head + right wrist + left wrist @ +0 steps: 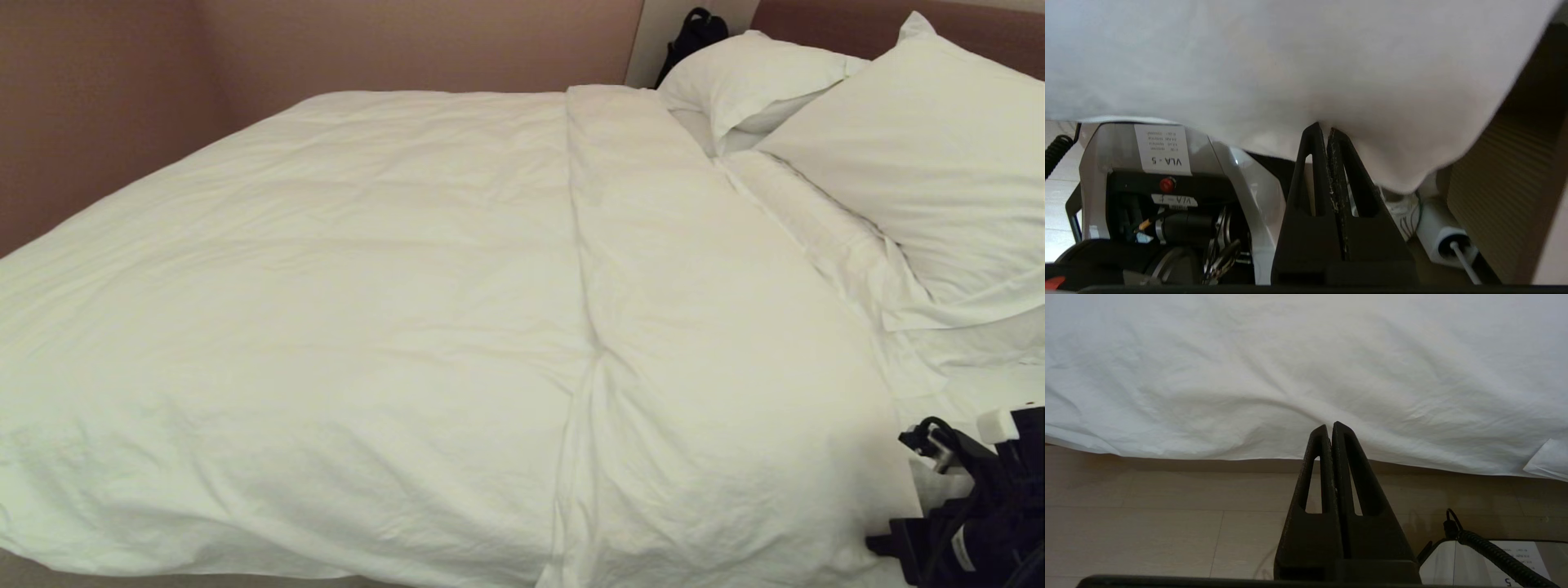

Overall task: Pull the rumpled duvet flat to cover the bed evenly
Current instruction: Flatten the corners of the folded blanket

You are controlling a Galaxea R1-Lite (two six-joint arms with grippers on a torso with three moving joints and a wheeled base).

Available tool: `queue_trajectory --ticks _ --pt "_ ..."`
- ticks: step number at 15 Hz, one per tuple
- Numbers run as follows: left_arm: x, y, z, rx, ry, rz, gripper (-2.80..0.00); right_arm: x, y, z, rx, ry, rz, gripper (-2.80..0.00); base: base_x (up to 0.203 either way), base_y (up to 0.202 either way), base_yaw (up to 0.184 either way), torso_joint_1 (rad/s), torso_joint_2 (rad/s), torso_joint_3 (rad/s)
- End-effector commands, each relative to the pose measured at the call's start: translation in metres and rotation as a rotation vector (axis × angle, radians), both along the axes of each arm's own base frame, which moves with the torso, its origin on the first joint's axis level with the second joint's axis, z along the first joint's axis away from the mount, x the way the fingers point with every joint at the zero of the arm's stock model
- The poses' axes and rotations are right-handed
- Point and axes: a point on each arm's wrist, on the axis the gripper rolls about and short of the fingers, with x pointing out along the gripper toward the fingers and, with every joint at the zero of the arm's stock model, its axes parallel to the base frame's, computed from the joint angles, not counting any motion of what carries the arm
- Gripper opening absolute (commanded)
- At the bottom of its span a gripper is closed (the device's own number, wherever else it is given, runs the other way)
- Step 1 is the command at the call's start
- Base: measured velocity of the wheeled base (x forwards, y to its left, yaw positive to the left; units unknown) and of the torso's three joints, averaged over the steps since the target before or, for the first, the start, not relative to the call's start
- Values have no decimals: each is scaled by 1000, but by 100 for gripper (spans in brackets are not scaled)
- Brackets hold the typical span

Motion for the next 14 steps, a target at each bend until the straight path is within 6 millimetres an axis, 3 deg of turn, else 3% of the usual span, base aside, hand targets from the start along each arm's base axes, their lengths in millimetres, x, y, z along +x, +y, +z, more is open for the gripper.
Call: queue_trajectory --ticks 1,7,11,14 --pt "0 0 0 0 1 0 -280 24 -4 -3 2 -167 11 -280 0 0 0 0 0 0" --pt "0 0 0 0 1 0 -280 11 -8 -23 2 -119 42 -280 0 0 0 0 0 0" --pt "0 0 0 0 1 0 -280 2 -7 -26 1 -103 46 -280 0 0 0 0 0 0" --pt "0 0 0 0 1 0 -280 -17 -5 -22 -3 -124 49 -280 0 0 0 0 0 0"
